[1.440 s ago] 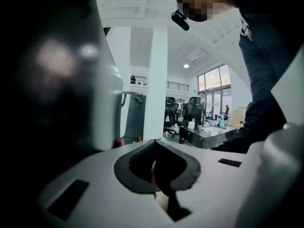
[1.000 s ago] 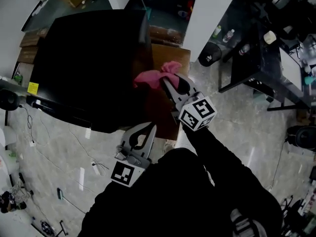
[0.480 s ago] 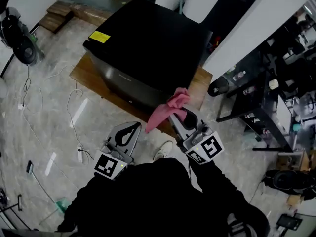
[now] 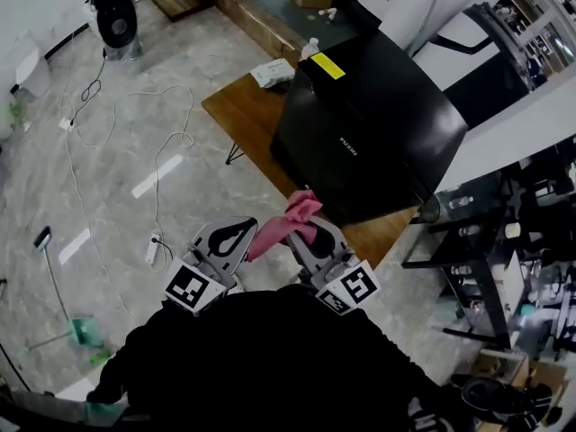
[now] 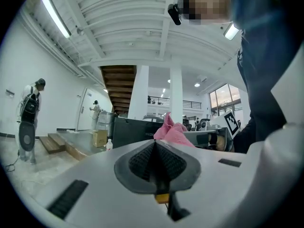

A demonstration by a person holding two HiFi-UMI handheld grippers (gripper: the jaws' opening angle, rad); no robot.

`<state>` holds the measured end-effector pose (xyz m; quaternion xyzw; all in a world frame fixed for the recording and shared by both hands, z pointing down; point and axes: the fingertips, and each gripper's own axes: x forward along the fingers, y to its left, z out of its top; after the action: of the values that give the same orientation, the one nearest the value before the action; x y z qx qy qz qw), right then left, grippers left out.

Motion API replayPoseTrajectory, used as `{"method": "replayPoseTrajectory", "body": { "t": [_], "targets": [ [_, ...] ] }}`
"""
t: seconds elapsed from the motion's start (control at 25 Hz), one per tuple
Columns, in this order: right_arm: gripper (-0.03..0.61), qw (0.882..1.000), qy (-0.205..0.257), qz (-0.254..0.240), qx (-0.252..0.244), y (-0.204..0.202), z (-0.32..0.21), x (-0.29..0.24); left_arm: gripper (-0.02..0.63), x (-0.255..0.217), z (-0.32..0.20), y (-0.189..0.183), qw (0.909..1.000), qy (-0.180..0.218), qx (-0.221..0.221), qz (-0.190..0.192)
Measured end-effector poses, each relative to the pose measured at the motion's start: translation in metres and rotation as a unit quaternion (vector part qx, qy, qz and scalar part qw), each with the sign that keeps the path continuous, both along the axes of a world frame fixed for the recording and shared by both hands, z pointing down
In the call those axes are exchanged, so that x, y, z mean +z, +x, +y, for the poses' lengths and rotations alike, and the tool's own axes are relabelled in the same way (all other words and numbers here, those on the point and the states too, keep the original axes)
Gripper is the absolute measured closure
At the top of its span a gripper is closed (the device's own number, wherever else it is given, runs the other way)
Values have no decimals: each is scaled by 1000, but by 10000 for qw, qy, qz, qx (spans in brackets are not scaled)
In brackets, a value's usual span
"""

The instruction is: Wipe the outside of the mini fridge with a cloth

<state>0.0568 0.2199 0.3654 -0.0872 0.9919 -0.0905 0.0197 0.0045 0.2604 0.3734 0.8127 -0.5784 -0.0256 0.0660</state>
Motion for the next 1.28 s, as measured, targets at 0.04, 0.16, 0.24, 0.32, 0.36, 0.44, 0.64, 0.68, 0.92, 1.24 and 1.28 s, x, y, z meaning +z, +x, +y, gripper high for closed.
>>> {"method": "replayPoseTrajectory", "body": {
  "t": [0.04, 0.16, 0.24, 0.32, 0.36, 0.44, 0.64, 0.68, 0.92, 1.24, 1.28],
  "targets": [
    [482, 10000, -14, 7, -55, -11, 5, 0, 607, -1, 7, -12, 10000, 7, -77, 31],
    [485, 9994, -20, 133, -314, -45, 20, 2, 607, -6, 24, -45, 9996, 59, -203, 181],
    [485, 9983, 77, 262, -510, -67, 27, 5, 607, -10, 31, -62, 9994, 125, -228, 246],
    [485, 9966, 135, 348, -734, -90, 30, 10, 607, -9, 30, -81, 9992, 150, -313, 211],
    [485, 9957, 135, 365, -836, -103, 29, 13, 607, -7, 27, -92, 9990, 144, -368, 186],
    [485, 9943, 140, 362, -996, -130, 24, 18, 607, -1, 17, -117, 9986, 109, -482, 181],
    [485, 9904, -6, 155, -1375, -193, -10, 24, 607, 4, -20, -180, 9971, 69, -757, 51],
    [485, 9896, -36, 118, -1434, -206, -20, 24, 607, 3, -29, -192, 9968, 41, -796, 16],
    [482, 9879, -112, -99, -1544, -277, -86, 4, 607, -10, -89, -264, 9950, -115, -976, -188],
    [482, 9912, -78, -203, -1304, -335, -159, -6, 607, -20, -160, -323, 9949, -127, -960, -293],
    [483, 9924, -85, -213, -1210, -341, -167, -7, 607, -25, -169, -329, 9955, -32, -897, -307]
  ]
}}
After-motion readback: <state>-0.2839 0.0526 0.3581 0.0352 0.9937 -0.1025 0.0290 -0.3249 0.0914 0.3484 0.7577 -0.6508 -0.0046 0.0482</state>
